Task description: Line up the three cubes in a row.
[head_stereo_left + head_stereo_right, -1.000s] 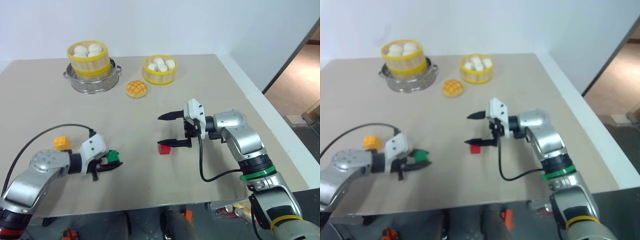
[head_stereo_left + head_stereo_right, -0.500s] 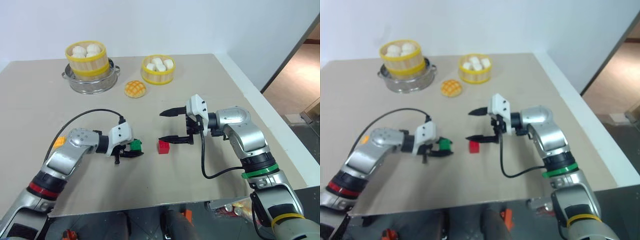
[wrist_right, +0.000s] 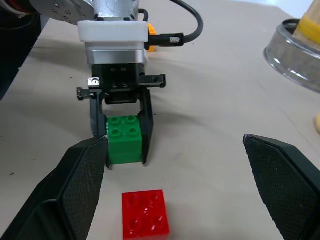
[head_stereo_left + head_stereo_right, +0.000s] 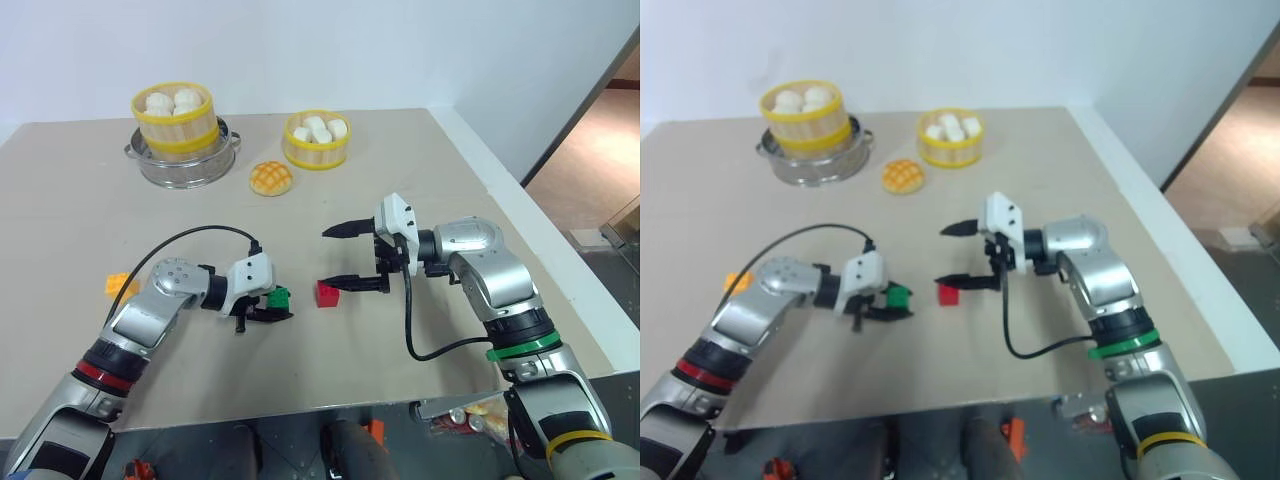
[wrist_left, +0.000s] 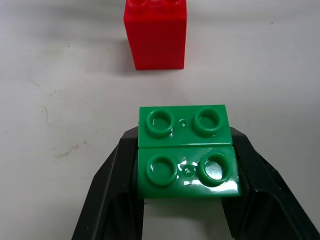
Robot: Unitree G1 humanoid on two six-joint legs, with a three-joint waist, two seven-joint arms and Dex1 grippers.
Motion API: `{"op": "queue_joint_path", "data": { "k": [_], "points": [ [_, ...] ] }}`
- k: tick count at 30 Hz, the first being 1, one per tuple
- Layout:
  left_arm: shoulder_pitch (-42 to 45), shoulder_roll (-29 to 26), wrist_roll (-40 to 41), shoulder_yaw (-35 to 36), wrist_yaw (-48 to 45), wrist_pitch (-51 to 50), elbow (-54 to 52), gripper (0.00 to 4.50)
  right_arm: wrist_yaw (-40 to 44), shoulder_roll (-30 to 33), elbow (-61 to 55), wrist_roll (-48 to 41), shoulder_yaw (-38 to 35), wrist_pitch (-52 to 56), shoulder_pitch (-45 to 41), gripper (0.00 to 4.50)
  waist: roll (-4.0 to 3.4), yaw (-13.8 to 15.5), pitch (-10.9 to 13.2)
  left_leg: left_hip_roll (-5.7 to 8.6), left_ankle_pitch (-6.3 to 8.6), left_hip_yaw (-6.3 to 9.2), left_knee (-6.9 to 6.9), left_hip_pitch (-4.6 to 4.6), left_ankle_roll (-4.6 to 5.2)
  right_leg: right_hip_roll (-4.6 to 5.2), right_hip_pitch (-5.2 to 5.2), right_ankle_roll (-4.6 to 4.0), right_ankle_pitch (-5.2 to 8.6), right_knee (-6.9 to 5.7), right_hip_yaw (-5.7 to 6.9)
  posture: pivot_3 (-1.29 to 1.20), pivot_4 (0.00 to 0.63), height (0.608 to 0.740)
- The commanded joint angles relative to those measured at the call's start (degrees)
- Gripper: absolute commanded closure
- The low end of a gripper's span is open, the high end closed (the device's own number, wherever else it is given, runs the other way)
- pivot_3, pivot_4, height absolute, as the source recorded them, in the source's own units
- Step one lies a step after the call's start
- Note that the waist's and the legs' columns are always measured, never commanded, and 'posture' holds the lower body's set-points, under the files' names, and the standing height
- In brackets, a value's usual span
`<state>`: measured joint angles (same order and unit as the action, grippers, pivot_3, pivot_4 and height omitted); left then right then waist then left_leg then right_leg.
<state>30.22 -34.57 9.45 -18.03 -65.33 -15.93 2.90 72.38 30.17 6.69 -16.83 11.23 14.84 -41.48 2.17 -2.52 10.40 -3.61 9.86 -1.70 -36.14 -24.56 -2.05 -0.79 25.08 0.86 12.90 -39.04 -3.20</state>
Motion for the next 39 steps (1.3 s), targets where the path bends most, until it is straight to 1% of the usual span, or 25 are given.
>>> {"op": "queue_joint_path", "data": {
  "k": [1, 22, 29, 31, 32, 33, 35, 36, 37, 39],
  "points": [
    [2.28, 0.74, 0.31, 2.71, 0.87, 1.97, 1.72, 3.11, 0.38, 0.53, -2.25, -1.11, -1.33, -0.30, -0.50, 0.00, 0.00, -0.01, 0.00, 0.00, 0.00, 0.00, -0.03, 0.00, 0.00, 0.00, 0.00, 0.01, 0.00, -0.01, 0.00, 0.00, 0.150, 0.740],
    [1.12, 1.26, -2.73, 0.51, -2.31, 7.07, 5.70, 3.11, -0.12, 1.38, -3.04, -0.37, -1.14, -0.25, 0.55, 0.00, 0.00, -0.02, 0.00, 0.00, 0.00, 0.00, -0.05, -0.02, 0.00, 0.00, 0.00, 0.03, -0.02, -0.01, -0.01, 0.00, 0.150, 0.740],
    [1.01, 0.89, -2.79, 0.46, -2.62, 4.60, 6.14, 3.11, -0.18, 1.81, -2.97, -0.24, -1.13, -0.43, 0.73, 0.00, 0.00, -0.05, 0.00, 0.00, 0.00, 0.01, -0.05, 0.02, 0.00, -0.01, -0.03, 0.02, -0.02, -0.02, -0.01, 0.00, 0.150, 0.740],
    [1.10, 0.79, -2.41, 0.80, -2.67, 3.85, 5.95, 2.06, -0.16, 1.89, -2.93, -0.17, -1.08, -0.56, 0.74, 0.00, 0.00, -0.09, 0.00, 0.00, 0.00, 0.01, -0.05, 0.03, 0.00, -0.01, -0.04, 0.02, -0.02, -0.02, 0.00, 0.00, 0.150, 0.740],
    [1.16, 0.73, -2.35, 0.92, -2.77, 3.66, 5.89, 1.85, -0.18, 1.89, -2.91, -0.17, -1.07, -0.53, 0.70, 0.00, 0.00, -0.10, 0.00, 0.00, 0.00, 0.01, -0.05, 0.04, 0.00, -0.02, -0.04, 0.02, -0.02, -0.02, -0.01, 0.00, 0.150, 0.740],
    [1.20, 0.71, -2.36, 1.02, -2.82, 3.66, 5.84, 1.51, -0.19, 1.90, -2.91, -0.19, -1.07, -0.53, 0.68, 0.00, 0.00, -0.09, -0.01, -0.01, 0.00, 0.02, -0.05, 0.02, 0.00, -0.02, -0.03, 0.02, -0.02, -0.02, 0.00, 0.00, 0.150, 0.740],
    [1.10, 0.59, -2.21, 1.36, -2.78, 3.25, 5.10, 0.66, -0.21, 1.91, -2.90, -0.18, -1.07, -0.57, 0.68, 0.00, 0.00, -0.09, 0.00, 0.00, 0.00, 0.02, -0.04, 0.02, 0.00, -0.02, -0.03, 0.02, -0.01, -0.02, 0.01, 0.00, 0.150, 0.740],
    [1.01, 0.44, -2.24, 1.48, -2.81, 3.19, 4.65, 0.47, -0.22, 1.92, -2.89, -0.14, -1.06, -0.61, 0.69, 0.00, 0.00, -0.09, 0.00, 0.00, 0.00, 0.02, -0.04, 0.02, 0.00, -0.02, -0.03, 0.02, -0.01, -0.02, 0.01, 0.00, 0.150, 0.740],
    [0.92, 0.28, -2.22, 1.63, -2.87, 3.04, 4.18, 0.12, -0.24, 1.93, -2.89, -0.12, -1.05, -0.61, 0.68, 0.00, 0.00, -0.08, 0.00, 0.00, 0.00, 0.02, -0.04, 0.01, 0.00, -0.01, -0.03, 0.03, 0.00, -0.02, 0.01, 0.00, 0.150, 0.740],
    [0.81, -0.60, -2.17, 1.97, -3.23, 2.63, 2.70, 0.06, -0.28, 1.93, -2.90, -0.11, -1.05, -0.54, 0.63, 0.00, 0.00, -0.10, 0.00, 0.00, 0.00, 0.03, -0.05, 0.01, 0.00, -0.01, -0.03, 0.03, 0.00, -0.02, 0.01, 0.00, 0.150, 0.740]
  ]
}}
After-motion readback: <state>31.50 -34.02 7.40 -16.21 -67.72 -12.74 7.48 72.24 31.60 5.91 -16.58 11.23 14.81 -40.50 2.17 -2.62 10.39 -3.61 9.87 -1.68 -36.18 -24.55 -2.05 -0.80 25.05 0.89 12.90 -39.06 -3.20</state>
